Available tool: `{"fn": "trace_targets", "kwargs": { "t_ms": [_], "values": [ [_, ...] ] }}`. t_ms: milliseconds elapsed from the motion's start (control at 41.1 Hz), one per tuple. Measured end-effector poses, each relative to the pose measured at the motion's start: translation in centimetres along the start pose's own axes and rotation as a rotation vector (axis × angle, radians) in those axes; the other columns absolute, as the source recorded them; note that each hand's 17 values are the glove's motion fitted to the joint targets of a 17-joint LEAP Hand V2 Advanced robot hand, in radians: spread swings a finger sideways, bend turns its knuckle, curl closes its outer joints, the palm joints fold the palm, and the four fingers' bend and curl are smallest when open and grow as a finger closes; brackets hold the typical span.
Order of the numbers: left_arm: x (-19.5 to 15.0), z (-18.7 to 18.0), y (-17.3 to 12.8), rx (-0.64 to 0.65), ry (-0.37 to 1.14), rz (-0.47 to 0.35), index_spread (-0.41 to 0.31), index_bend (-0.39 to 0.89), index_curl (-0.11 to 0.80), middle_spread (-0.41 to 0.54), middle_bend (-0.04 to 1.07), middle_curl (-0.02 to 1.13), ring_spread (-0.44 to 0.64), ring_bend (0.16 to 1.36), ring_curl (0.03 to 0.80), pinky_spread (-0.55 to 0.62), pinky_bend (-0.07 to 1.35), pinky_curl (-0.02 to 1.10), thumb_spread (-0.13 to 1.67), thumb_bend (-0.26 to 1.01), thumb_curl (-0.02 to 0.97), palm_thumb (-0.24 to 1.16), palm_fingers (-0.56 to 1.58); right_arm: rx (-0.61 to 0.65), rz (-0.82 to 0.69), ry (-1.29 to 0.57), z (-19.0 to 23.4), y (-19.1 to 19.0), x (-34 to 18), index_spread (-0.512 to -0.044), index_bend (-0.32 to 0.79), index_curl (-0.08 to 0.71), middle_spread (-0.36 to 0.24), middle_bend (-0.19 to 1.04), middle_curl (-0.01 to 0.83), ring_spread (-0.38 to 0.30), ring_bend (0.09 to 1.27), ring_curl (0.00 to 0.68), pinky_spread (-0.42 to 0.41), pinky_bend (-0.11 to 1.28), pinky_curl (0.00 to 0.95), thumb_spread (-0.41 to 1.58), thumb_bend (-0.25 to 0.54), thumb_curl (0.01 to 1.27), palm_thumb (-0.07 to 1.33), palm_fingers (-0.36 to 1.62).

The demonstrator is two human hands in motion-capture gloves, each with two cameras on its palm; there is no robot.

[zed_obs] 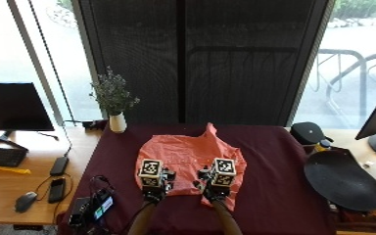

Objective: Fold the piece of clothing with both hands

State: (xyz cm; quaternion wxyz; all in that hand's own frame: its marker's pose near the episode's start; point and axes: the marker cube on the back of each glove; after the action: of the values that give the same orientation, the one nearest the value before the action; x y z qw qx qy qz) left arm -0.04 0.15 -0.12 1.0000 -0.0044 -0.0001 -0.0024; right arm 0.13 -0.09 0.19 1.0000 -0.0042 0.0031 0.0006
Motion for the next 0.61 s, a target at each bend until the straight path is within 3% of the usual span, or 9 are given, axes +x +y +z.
{"fn": "trace_targets", "kwargs": {
  "t_ms": [97,219,389,608],
  "values": [
    [-0.1,0.5,-0.3,-0.013,0.014,-0.002,-0.06,0.14,0.076,-0.011,0.24,0.13,0.1,0.48,0.154,0.16,0.37,0.11,0.67,0.17,0.084,0.28,0.51,-0.006,0.004,0.011,0.2,-0.2,0.1,-0.254,0.21,0.109,-0.009,0.16,0.059,0.101,0.19,0.043,0.164,0.47,0.147,0.68,0.188,0.09,0.29,0.2],
    [-0.5,1.0,-0.7,-0.023,0.015,-0.005,-0.075,0.15,0.12,-0.014,0.24,0.19,0.12,0.5,0.206,0.21,0.39,0.15,0.91,0.17,0.122,0.3,0.48,0.009,-0.01,0.003,-0.1,0.0,-0.3,-0.318,0.21,0.164,-0.012,0.17,0.094,0.134,0.19,0.071,0.207,0.49,0.195,0.92,0.196,0.13,0.33,0.17],
    [-0.9,0.1,0.6,-0.057,0.012,-0.015,-0.085,0.15,0.166,-0.016,0.23,0.24,0.14,0.51,0.237,0.25,0.4,0.19,1.08,0.15,0.165,0.31,0.45,-0.001,-0.035,0.005,-0.4,0.6,-1.0,-0.361,0.2,0.22,-0.01,0.16,0.129,0.158,0.2,0.1,0.235,0.5,0.231,1.11,0.178,0.17,0.35,0.15],
    [-1.1,0.2,0.3,-0.026,0.03,-0.013,-0.09,0.14,0.21,-0.017,0.22,0.29,0.15,0.52,0.261,0.28,0.4,0.22,1.18,0.11,0.208,0.33,0.43,0.011,-0.05,0.005,0.0,0.0,-0.6,-0.38,0.19,0.269,-0.01,0.16,0.163,0.169,0.2,0.132,0.248,0.5,0.262,1.21,0.135,0.21,0.36,0.13]
  ]
}}
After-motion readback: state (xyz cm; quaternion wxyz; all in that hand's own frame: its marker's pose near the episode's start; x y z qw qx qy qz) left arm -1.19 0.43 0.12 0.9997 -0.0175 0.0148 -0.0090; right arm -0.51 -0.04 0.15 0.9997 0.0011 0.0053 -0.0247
